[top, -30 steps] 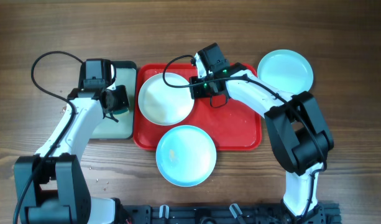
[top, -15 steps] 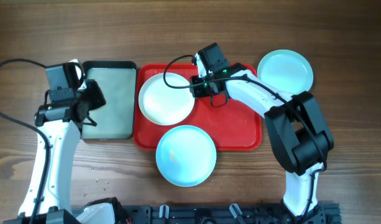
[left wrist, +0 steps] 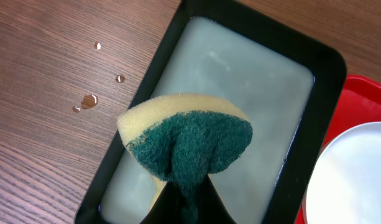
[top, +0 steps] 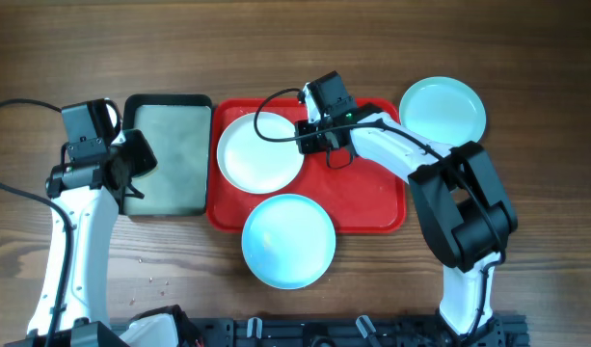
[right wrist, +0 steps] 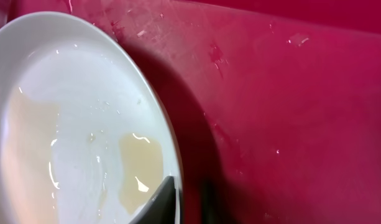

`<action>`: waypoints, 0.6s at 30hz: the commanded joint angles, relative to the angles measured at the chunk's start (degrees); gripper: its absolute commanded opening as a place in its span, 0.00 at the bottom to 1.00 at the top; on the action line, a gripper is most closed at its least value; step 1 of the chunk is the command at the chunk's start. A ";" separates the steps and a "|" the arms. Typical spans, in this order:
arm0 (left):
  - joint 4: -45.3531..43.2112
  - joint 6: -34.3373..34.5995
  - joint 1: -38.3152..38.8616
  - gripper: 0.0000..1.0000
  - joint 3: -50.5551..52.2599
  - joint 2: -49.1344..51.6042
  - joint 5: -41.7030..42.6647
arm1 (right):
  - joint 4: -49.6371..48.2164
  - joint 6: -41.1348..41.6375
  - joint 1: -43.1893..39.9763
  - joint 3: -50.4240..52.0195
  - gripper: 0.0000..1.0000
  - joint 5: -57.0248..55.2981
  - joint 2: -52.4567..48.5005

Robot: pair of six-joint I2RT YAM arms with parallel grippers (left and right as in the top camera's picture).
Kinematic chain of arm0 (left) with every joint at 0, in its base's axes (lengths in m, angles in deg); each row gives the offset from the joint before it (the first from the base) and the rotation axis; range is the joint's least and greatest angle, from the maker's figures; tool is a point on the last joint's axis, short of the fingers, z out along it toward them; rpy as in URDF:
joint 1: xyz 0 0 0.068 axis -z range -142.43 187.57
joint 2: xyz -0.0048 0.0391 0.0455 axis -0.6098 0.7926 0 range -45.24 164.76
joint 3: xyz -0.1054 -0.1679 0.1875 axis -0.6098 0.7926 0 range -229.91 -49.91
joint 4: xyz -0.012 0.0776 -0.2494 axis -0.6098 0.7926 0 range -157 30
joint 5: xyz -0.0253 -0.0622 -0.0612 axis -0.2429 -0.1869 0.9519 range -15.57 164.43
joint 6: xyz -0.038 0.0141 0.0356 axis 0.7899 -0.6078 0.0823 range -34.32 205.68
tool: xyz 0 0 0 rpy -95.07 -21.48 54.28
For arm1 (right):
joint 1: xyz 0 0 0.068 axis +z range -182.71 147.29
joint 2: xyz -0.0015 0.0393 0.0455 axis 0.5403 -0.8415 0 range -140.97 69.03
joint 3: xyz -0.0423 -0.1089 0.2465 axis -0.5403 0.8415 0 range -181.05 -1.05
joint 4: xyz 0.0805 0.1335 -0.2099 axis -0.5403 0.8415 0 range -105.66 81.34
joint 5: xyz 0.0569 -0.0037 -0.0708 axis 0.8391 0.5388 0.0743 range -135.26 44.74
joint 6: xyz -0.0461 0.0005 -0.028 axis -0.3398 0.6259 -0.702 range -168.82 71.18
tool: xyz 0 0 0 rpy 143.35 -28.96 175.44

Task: Clean dirty plates on tray and stack at the side
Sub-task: 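Lift the white plate with the right gripper and tilt it over the black tray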

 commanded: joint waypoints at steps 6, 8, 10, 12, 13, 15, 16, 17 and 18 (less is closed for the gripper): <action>-0.24 0.35 -0.31 0.04 0.26 2.12 0.26 | -2.91 0.22 -0.90 -3.56 0.04 -1.18 -0.74; -0.24 0.35 -0.31 0.04 0.26 2.12 0.26 | -0.87 -0.42 -1.09 -6.82 0.04 -2.82 -0.74; -0.24 0.35 -0.31 0.04 0.26 2.12 0.26 | 1.55 -0.66 -1.07 -10.54 0.04 -5.97 -0.74; -0.24 0.35 -0.31 0.04 0.26 2.12 0.26 | 4.74 -1.92 -1.07 -15.67 0.04 -8.50 -0.74; -0.24 0.35 -0.31 0.04 0.26 2.12 0.26 | 6.56 -2.40 -1.07 -18.23 0.04 -10.08 -0.74; -0.26 0.35 -0.31 0.04 0.26 2.12 0.24 | 9.29 -3.50 -1.05 -23.61 0.04 -11.65 -0.74; -0.26 0.33 -0.31 0.04 0.26 2.12 0.24 | 9.46 -3.63 -1.01 -25.70 0.04 -11.67 -0.74; -0.24 0.33 -0.31 0.04 0.26 2.12 0.24 | 8.98 -3.58 -0.87 -26.99 0.04 -12.00 -0.74; -0.15 0.33 -0.31 0.04 0.28 2.12 0.24 | 7.21 -3.56 -0.44 -27.50 0.04 -12.74 -0.74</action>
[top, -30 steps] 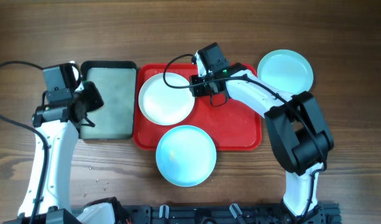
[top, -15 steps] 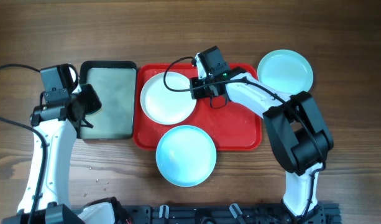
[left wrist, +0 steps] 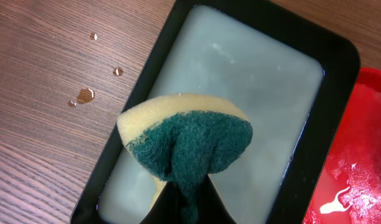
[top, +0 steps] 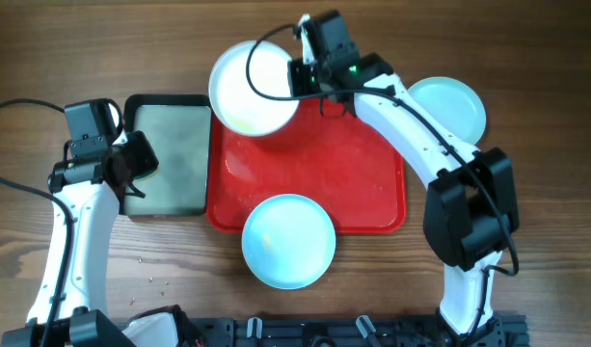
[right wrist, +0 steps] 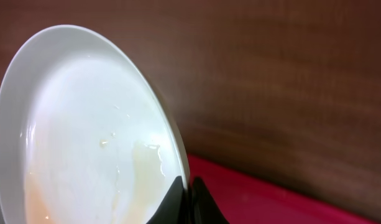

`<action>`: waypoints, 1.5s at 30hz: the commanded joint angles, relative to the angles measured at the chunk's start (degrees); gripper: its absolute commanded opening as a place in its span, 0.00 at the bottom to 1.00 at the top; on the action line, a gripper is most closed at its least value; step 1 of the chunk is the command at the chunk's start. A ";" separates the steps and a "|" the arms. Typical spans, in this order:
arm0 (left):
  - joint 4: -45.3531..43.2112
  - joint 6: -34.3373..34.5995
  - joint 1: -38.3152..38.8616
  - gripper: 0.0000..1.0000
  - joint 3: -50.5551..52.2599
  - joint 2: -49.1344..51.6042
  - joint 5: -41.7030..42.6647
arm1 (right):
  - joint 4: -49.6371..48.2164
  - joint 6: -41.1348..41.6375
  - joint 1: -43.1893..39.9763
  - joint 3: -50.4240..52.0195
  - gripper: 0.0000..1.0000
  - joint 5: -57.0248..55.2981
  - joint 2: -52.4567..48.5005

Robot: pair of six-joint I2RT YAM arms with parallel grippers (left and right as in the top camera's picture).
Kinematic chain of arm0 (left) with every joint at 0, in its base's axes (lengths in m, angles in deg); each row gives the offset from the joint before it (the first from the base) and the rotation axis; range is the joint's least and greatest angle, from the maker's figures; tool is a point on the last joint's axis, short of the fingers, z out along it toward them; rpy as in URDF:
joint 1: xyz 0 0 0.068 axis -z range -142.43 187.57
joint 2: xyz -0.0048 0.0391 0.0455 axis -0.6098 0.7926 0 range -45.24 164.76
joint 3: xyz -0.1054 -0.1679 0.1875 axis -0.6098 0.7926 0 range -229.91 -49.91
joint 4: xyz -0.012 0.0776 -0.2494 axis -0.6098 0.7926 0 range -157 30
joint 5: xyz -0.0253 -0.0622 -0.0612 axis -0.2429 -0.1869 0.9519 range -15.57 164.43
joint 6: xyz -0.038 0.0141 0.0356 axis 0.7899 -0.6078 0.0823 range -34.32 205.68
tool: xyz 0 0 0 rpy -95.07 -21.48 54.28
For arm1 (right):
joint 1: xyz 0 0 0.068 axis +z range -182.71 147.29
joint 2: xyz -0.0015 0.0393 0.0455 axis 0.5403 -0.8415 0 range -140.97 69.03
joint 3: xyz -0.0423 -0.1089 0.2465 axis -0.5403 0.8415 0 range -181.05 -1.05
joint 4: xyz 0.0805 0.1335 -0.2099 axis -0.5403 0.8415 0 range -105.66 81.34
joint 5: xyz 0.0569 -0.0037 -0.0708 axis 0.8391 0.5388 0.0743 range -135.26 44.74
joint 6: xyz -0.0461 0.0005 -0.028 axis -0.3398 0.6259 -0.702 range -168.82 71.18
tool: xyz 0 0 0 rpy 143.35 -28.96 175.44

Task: Clean dirty plates on tray and stack at the side
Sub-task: 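Lift the white plate with the right gripper and tilt it over the black tray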

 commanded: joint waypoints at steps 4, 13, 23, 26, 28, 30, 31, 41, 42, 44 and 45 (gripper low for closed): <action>0.44 0.33 -0.31 0.04 1.14 0.33 0.26 | -7.82 -0.87 4.28 -3.21 0.04 -6.78 -0.96; 0.42 0.31 -0.31 0.04 2.84 0.33 0.26 | -20.61 -10.51 16.83 -3.21 0.04 -24.55 -7.32; 0.42 0.33 -0.31 0.04 2.84 0.33 0.26 | -41.18 -48.15 21.77 -3.21 0.04 -36.41 -8.68; 0.37 0.33 -0.31 0.04 2.84 0.33 0.26 | -45.05 -56.70 23.17 -3.21 0.04 -37.18 -8.66; 0.37 0.33 -0.31 0.04 2.84 0.33 0.26 | -46.05 -57.81 23.91 -3.21 0.04 -37.16 -8.66; 0.39 0.33 -0.31 0.04 2.84 0.33 0.26 | -46.95 -57.81 24.61 -3.21 0.04 -37.11 -8.66; 0.39 0.33 -0.31 0.04 2.84 0.33 0.26 | -47.43 -57.96 24.90 -3.21 0.04 -37.13 -8.68; 0.13 0.33 -0.31 0.04 2.84 0.33 0.26 | -53.07 -66.73 26.62 -3.21 0.04 -37.35 -8.66; 0.02 0.33 -0.31 0.04 2.84 0.33 0.26 | -53.07 -66.73 26.60 -3.21 0.04 -37.35 -8.66; 0.00 0.33 -0.31 0.04 2.84 0.33 0.26 | -53.05 -66.75 26.60 -3.21 0.04 -37.38 -8.66; 0.00 0.33 -0.31 0.04 2.84 0.33 0.26 | -52.98 -66.66 26.60 -3.21 0.04 -37.35 -8.66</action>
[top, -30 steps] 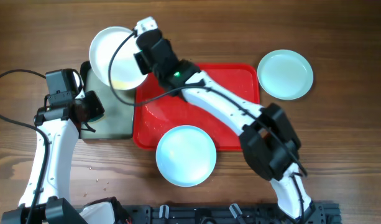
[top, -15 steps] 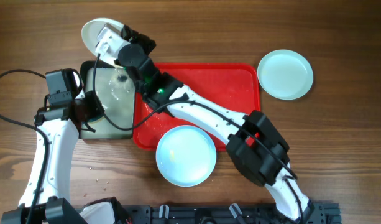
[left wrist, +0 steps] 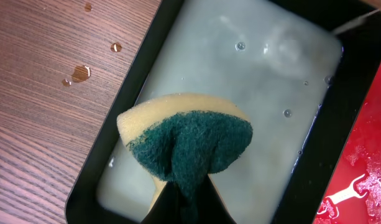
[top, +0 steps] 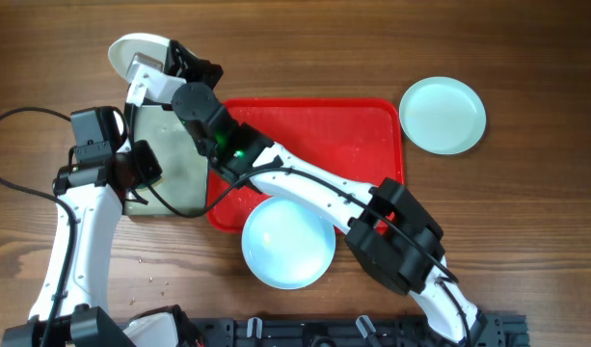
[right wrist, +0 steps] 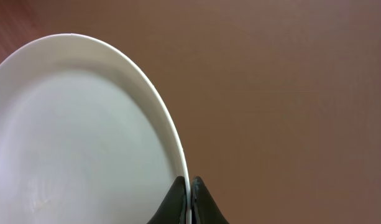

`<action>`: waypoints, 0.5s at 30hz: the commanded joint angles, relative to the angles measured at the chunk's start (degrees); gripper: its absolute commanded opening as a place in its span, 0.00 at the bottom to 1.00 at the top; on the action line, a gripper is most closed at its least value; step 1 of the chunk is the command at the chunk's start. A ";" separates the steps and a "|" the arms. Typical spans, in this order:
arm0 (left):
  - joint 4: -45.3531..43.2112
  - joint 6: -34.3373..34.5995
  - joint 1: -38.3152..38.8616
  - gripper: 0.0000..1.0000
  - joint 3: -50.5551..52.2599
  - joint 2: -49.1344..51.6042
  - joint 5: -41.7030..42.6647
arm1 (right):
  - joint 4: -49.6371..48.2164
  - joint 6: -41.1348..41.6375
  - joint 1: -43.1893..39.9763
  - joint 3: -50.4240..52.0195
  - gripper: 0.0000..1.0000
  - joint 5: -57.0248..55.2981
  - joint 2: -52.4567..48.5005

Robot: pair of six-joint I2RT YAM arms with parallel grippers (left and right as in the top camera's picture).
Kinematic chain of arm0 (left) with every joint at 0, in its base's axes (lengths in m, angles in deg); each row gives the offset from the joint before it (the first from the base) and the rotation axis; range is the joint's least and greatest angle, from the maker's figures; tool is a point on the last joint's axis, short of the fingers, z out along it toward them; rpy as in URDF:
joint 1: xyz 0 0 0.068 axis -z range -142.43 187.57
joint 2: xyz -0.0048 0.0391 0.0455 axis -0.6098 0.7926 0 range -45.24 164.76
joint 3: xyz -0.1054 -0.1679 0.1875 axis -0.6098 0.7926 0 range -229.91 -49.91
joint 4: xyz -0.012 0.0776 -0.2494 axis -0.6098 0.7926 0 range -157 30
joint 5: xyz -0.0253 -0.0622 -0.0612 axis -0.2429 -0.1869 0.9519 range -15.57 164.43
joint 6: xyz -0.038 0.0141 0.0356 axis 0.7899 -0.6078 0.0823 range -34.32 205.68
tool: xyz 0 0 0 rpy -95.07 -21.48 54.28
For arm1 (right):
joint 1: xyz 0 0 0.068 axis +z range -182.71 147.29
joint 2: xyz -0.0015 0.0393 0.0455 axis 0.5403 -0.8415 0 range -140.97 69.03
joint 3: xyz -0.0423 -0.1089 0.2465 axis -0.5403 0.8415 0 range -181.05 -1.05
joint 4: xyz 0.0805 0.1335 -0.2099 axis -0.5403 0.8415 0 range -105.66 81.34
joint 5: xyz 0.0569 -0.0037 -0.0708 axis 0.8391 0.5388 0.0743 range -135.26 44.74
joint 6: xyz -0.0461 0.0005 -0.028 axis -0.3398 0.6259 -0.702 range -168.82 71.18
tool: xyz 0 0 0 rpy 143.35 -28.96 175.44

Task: Clean dirty plates on tray and stack at the side
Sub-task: 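Lift the white plate with the right gripper and tilt it over the black tray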

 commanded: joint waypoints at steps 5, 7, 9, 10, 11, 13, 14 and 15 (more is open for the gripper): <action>-0.39 0.31 -0.26 0.04 0.26 0.33 0.26 | 0.09 3.89 0.17 -0.85 0.04 -1.01 -0.22; -0.39 0.31 -0.26 0.04 0.26 0.33 0.26 | 0.09 3.91 0.15 -0.85 0.04 -1.01 -0.22; -0.39 0.31 -0.26 0.04 0.26 0.33 0.26 | 0.15 3.89 0.15 -0.85 0.04 -1.01 -0.22; -0.39 0.31 -0.26 0.04 0.26 0.33 0.26 | 0.33 3.91 0.15 -0.85 0.04 -0.98 -0.22; -0.39 0.31 -0.26 0.04 0.26 0.33 0.26 | 0.85 3.91 0.15 -0.85 0.04 -0.98 -0.22; -0.37 0.31 -0.26 0.04 0.26 0.33 0.26 | 1.66 3.96 0.15 -0.85 0.04 -0.98 -0.22; -0.39 0.31 -0.26 0.04 0.26 0.33 0.26 | 1.99 4.20 0.15 -0.85 0.04 -0.98 -0.22; -0.39 0.31 -0.26 0.04 0.26 0.33 0.26 | 2.47 5.03 0.13 -0.85 0.04 -0.98 -0.22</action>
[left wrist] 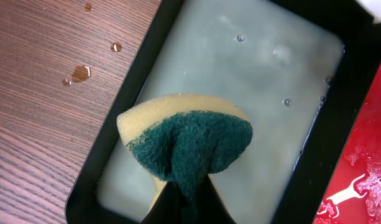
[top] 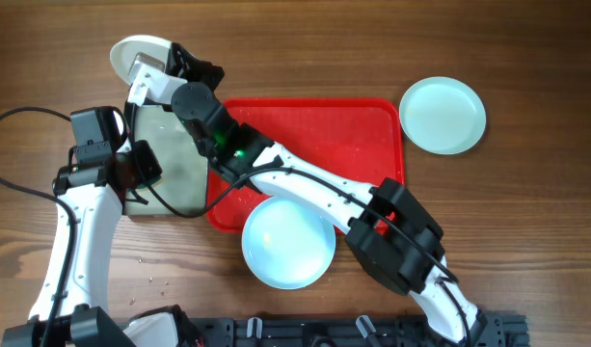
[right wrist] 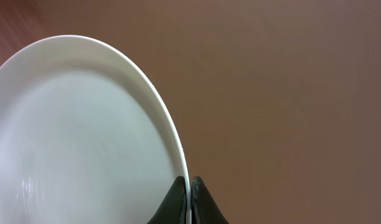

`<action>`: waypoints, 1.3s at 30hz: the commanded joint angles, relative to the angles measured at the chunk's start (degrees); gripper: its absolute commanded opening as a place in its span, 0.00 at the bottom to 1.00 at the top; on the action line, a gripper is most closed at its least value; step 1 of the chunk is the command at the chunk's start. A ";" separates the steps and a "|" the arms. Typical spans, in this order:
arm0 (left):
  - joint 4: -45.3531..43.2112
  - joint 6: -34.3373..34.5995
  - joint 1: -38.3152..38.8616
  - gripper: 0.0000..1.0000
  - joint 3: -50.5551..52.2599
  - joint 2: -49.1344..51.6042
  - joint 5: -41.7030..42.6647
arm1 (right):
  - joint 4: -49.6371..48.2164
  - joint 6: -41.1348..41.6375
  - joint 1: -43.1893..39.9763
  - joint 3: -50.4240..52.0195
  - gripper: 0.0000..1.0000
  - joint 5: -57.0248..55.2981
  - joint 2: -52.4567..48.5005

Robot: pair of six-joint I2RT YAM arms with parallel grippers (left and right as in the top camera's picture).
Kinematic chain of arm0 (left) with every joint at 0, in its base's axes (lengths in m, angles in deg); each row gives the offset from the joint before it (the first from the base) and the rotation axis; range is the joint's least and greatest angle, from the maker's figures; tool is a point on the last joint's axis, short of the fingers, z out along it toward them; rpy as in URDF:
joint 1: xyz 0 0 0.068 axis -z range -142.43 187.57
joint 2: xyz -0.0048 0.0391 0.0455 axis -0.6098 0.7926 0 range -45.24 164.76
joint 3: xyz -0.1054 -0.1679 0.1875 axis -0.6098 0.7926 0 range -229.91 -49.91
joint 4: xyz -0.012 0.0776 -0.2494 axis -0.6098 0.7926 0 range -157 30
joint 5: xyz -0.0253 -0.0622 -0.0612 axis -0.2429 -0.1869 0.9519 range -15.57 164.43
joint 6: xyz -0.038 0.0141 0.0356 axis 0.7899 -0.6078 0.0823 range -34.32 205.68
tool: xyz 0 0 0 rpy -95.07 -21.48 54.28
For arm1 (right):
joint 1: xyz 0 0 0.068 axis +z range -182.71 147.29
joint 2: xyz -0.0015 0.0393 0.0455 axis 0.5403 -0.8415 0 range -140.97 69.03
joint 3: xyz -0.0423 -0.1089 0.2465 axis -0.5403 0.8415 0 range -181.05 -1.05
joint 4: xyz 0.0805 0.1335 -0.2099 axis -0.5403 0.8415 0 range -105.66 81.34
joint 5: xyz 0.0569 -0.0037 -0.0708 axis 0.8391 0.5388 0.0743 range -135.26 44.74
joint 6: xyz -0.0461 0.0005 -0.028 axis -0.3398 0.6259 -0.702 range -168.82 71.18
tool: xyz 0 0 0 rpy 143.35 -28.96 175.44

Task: Clean dirty plates on tray and stack at the side
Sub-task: 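Lift the white plate with the right gripper and tilt it over the black tray, then carry the white plate right and stack it on the teal plate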

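My right gripper (top: 148,67) is shut on the rim of a white plate (top: 133,51). It holds the plate tilted above the far end of the black basin (top: 174,212). In the right wrist view the fingertips (right wrist: 188,182) pinch the plate's (right wrist: 84,137) edge. My left gripper (top: 141,166) is shut on a yellow-and-green sponge (left wrist: 187,140) above the cloudy water of the basin (left wrist: 342,93). The red tray (top: 314,125) is wet. A light blue plate (top: 287,241) lies across its front edge.
A second light blue plate (top: 443,114) lies on the wooden table to the right of the tray. My right arm stretches across the tray from front right to far left. Water drops (left wrist: 80,73) dot the table left of the basin.
Both arms stand where they were. The stirred patch and bubbles on the basin water have calmed a little. A white edge now shows at the top right corner of the left wrist view.
My right gripper was shut on the rim of the white plate, which lay on the tray with yellowish liquid on it. Then it held the plate up at the tray's far left corner. Then it held it tilted over the basin's far end. The left gripper held the sponge over the basin throughout.
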 commanded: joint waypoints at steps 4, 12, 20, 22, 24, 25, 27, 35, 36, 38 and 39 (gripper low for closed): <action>-0.37 0.31 -0.26 0.04 0.26 0.33 0.26 | 3.10 9.94 -0.35 -0.85 0.04 -0.94 -0.22; -0.35 0.31 -0.26 0.04 0.26 0.33 0.26 | 21.35 37.31 -5.07 -0.85 0.04 5.77 -0.13; -0.31 0.33 -0.26 0.04 0.26 0.33 0.26 | 32.44 66.23 -15.39 -0.85 0.04 38.42 6.78; -0.04 0.33 -0.26 0.04 0.26 0.33 0.28 | 36.61 68.74 -20.48 -0.85 0.04 48.70 7.54; 0.07 0.33 -0.24 0.04 0.26 0.33 0.28 | 41.40 68.76 -25.38 -0.85 0.04 57.48 7.69; 0.04 0.33 -0.24 0.04 0.26 0.33 0.28 | 44.87 68.74 -28.26 -0.85 0.04 60.89 7.69; 0.02 0.33 -0.26 0.04 0.26 0.33 0.28 | 52.59 68.59 -34.07 -0.85 0.04 63.08 7.69; 0.00 0.33 -0.24 0.04 0.26 0.33 0.28 | 70.25 61.09 -56.59 -0.85 0.04 59.71 7.69; 0.00 0.35 -0.24 0.04 0.26 0.33 0.28 | 71.52 61.11 -59.25 -0.83 0.04 56.19 7.69; 0.00 0.35 -0.24 0.04 0.26 0.33 0.31 | 73.55 61.29 -63.08 -0.76 0.04 46.97 7.69; 0.00 0.35 -0.24 0.04 0.26 0.33 0.31 | 74.23 61.33 -64.50 -0.66 0.04 42.58 7.69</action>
